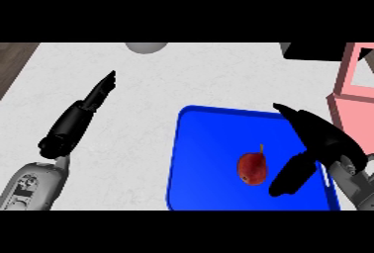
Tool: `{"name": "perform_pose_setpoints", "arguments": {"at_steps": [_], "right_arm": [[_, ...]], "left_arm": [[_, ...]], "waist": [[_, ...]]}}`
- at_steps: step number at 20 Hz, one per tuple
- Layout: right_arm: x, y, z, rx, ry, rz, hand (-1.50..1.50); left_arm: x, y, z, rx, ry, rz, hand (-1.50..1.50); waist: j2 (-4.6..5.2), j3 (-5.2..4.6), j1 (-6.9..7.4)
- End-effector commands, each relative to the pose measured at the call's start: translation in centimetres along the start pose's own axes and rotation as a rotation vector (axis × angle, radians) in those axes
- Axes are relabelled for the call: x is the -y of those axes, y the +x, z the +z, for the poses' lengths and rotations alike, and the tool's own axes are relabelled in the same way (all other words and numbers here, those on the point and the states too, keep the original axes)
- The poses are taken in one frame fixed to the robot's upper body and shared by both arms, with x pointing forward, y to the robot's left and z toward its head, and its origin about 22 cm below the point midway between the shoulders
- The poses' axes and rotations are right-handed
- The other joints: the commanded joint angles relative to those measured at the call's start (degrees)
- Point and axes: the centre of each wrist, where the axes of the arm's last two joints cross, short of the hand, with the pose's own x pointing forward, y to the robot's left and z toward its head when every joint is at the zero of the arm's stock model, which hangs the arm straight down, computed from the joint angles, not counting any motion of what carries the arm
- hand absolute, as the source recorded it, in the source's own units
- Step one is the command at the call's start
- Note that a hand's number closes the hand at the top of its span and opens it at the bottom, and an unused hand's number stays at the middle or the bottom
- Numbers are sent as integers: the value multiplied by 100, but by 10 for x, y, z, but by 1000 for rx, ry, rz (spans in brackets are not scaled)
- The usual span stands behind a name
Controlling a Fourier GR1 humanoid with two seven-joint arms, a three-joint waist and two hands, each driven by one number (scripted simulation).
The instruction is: Pick the pear from the tray and place it in the cardboard box
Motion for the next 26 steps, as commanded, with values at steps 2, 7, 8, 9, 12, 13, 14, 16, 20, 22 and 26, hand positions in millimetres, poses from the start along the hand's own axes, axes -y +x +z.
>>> {"name": "perform_pose_setpoints", "arguments": {"at_steps": [2,7,8,9,12,13,14,16,20,22,26], "right_arm": [[-10,27,-17,-224,-1,71,-150],[-6,35,-26,-239,-20,71,-150],[-31,43,-32,-238,-17,78,-150],[-25,44,-35,-247,-7,73,-150],[-26,46,-48,-260,-6,111,-150],[-35,35,-47,-273,21,135,-150],[-33,42,-43,-269,13,141,-150],[-32,39,-66,-296,-3,120,-150],[-53,46,-69,-305,12,141,-150],[-57,36,-71,-292,31,116,-150],[-73,29,-81,-257,40,97,-150]], "left_arm": [[-7,7,-9,2,17,2,0],[2,-8,8,-13,16,9,0],[2,-9,4,-20,25,23,0],[-11,2,0,-20,19,5,0],[-18,-2,6,-17,28,-9,0],[-18,-13,18,-19,46,-9,0],[-6,-8,9,-21,47,2,0],[-4,-7,13,-10,29,14,0],[-19,0,7,-31,38,-18,0],[-26,7,14,-23,33,6,0],[-17,-7,1,-28,52,1,0]], "waist": [[-13,9,-114],[-33,13,-182],[-31,7,-173],[-33,15,-178],[-23,16,-167],[-36,14,-202],[-42,16,-234],[-22,19,-166],[-30,19,-217],[-44,23,-229],[-23,23,-296]]}}
